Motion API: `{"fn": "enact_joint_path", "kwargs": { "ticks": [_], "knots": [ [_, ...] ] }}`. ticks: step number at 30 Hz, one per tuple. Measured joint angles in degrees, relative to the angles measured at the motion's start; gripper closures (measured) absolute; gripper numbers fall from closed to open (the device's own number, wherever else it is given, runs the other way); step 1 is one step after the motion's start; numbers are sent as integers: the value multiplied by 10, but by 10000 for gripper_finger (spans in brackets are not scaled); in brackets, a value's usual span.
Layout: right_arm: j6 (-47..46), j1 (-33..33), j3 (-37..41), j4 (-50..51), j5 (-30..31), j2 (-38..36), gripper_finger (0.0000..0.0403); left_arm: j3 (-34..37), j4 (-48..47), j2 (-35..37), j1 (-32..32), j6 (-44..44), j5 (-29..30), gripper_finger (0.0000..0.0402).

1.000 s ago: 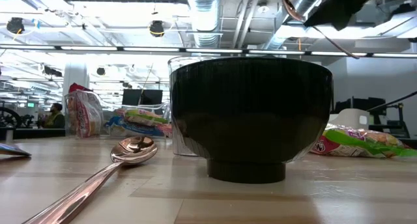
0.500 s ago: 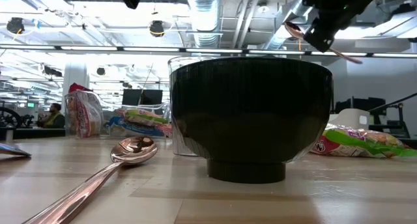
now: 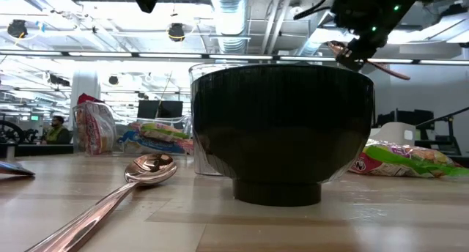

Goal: Pick & Place Food Item
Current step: Put the top gold spoon into the white bin

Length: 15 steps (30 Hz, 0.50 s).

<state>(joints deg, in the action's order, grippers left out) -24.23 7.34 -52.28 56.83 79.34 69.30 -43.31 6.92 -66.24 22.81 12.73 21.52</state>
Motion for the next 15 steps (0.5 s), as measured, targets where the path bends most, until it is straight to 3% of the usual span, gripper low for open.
{"fn": "enact_joint_path", "kwargs": {
  "ticks": [15],
  "knots": [
    [238, 75, 88, -240, -145, 0, 401, 0, -1, 0, 0, -3, -1, 192]
  ]
}}
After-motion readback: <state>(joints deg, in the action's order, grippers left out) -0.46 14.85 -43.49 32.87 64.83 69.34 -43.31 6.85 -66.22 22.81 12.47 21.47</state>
